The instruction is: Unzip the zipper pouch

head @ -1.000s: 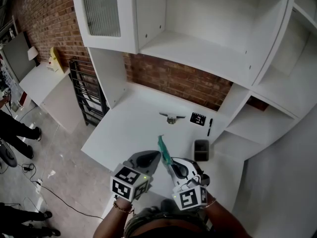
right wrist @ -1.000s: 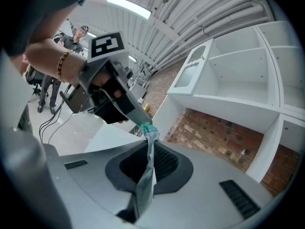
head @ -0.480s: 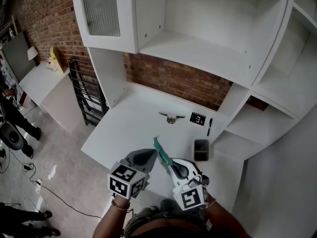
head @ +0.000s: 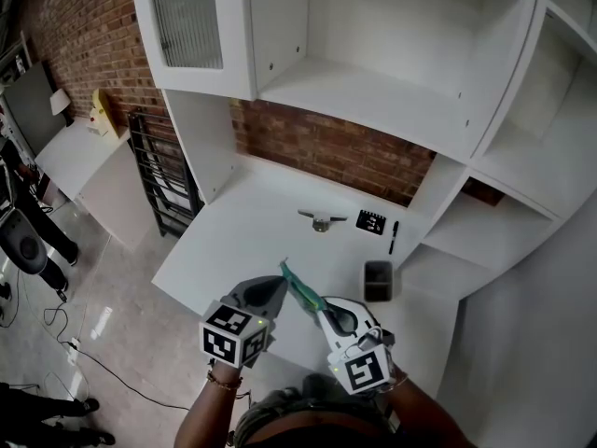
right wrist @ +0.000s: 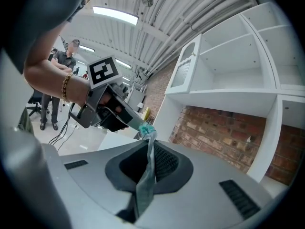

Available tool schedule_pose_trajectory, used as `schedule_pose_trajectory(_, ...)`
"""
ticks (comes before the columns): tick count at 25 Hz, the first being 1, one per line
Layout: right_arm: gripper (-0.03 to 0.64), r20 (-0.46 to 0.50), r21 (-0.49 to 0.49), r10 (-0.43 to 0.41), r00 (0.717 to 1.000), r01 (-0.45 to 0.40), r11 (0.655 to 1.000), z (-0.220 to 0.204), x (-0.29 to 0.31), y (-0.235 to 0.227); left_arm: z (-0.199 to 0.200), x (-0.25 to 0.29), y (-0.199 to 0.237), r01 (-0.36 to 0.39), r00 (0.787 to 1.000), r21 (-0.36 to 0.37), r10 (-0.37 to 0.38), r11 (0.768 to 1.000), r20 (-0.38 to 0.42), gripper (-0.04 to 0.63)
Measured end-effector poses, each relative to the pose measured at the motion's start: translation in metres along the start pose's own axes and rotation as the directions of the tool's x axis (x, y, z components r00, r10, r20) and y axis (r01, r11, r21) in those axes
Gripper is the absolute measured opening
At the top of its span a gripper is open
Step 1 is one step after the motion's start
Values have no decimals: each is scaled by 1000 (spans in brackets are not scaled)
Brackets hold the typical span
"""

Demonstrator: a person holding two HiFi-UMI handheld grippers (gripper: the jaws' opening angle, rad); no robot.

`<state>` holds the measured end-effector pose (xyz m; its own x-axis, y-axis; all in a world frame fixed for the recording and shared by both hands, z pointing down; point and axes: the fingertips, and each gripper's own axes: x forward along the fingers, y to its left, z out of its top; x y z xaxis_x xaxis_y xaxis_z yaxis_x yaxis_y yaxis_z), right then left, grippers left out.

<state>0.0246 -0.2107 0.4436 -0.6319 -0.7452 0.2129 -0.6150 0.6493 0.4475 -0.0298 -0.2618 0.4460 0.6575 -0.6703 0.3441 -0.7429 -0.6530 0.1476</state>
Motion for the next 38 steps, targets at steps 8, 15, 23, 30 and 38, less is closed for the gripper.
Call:
schedule_pose_trajectory(8,6,-1,8,7,1000,-7,1000,0,-4,-1,-2,0,5,-8,1000,-24,8,1000,2,3)
schedule_pose_trajectory(15,7,3,25,10,1000,-10,1000,-2,-9,-2,-7,-2,17,-45,999,-35,45,998,-3,3)
schedule_pose_trajectory(23,6,10,57,5,1000,-5,998,-6,-12,-8,-15,-6,33,-84,996,-66,84,994,1,3)
schedule_pose_trajectory(30,7,11,57,7,1000,-7,998,-6,-13,-9,-19,-11,40,-103,995,-75,102,992,-5,3)
schedule_pose_trajectory(38,6,7,63,5,1000,-5,998,-7,-10,-11,-26,-18,52,-122,992,-96,122,988,-5,3)
